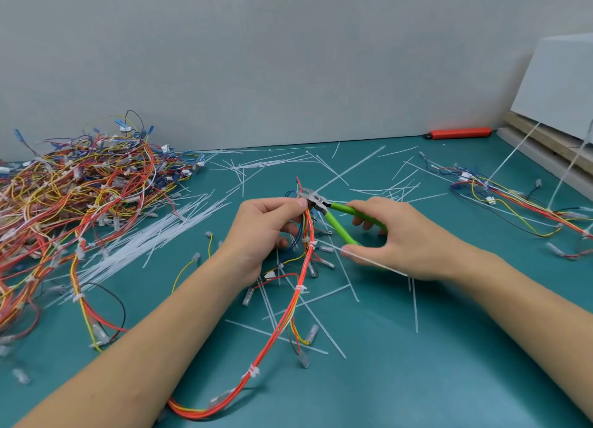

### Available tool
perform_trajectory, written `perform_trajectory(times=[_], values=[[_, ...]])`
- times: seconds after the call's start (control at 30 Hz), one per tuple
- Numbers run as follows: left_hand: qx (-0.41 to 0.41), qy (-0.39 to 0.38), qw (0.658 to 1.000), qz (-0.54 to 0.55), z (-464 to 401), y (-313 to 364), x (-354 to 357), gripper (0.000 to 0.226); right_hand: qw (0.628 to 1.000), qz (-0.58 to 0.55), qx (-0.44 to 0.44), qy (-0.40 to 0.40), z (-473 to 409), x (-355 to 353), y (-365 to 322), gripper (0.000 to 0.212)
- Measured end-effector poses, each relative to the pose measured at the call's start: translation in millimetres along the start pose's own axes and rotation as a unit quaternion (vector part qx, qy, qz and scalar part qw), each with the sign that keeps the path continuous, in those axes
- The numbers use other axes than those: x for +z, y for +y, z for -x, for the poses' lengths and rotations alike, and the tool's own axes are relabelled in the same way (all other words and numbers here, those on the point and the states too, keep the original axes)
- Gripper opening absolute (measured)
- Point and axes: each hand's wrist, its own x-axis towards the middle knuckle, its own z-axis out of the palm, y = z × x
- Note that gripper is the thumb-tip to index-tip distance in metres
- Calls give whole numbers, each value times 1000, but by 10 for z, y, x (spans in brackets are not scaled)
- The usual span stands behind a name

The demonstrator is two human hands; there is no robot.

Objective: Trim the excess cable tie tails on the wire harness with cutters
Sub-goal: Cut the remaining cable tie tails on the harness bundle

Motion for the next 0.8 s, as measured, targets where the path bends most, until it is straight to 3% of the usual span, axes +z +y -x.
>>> perform_trajectory(times=[0.17, 0.3, 0.47, 0.7, 0.8], values=[[-3, 0, 1000, -2, 5, 3, -1, 13, 1000, 0, 3, -9, 18, 5, -6, 73], [-4, 5, 1000, -3, -1, 1, -17, 14, 999, -48, -7, -19, 4, 15, -18, 42], [3, 2, 1000, -4, -6, 14, -35, 13, 998, -55, -8, -1, -6, -62, 14, 33], [-6, 8, 1000, -7, 5, 0, 2, 13, 1000, 22, 1, -19, 10, 20, -33, 68], [-2, 7, 1000, -7, 3, 3, -1, 13, 1000, 3, -2, -24, 11, 0, -41, 60]])
